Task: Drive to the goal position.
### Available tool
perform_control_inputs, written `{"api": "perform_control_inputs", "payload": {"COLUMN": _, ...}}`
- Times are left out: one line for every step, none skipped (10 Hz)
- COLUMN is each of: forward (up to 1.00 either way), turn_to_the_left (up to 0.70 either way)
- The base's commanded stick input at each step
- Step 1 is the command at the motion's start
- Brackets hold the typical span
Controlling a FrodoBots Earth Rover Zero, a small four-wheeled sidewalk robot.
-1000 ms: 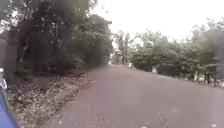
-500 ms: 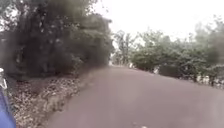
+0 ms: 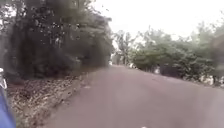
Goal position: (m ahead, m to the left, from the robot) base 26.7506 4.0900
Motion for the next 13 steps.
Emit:
{"api": "perform_control_inputs", "payload": {"forward": 0.7, "turn_to_the_left": -0.01}}
{"api": "perform_control_inputs", "payload": {"forward": 0.7, "turn_to_the_left": -0.01}}
{"api": "perform_control_inputs", "payload": {"forward": 0.7, "turn_to_the_left": -0.01}}
{"api": "perform_control_inputs", "payload": {"forward": 0.7, "turn_to_the_left": -0.01}}
{"api": "perform_control_inputs", "payload": {"forward": 0.7, "turn_to_the_left": 0.02}}
{"api": "perform_control_inputs", "payload": {"forward": 0.7, "turn_to_the_left": 0.03}}
{"api": "perform_control_inputs", "payload": {"forward": 0.7, "turn_to_the_left": 0.03}}
{"api": "perform_control_inputs", "payload": {"forward": 0.7, "turn_to_the_left": 0.04}}
{"api": "perform_control_inputs", "payload": {"forward": 0.7, "turn_to_the_left": 0.05}}
{"api": "perform_control_inputs", "payload": {"forward": 0.7, "turn_to_the_left": 0.08}}
{"api": "perform_control_inputs", "payload": {"forward": 0.7, "turn_to_the_left": 0.09}}
{"api": "perform_control_inputs", "payload": {"forward": 0.7, "turn_to_the_left": 0.08}}
{"api": "perform_control_inputs", "payload": {"forward": 0.7, "turn_to_the_left": 0.08}}
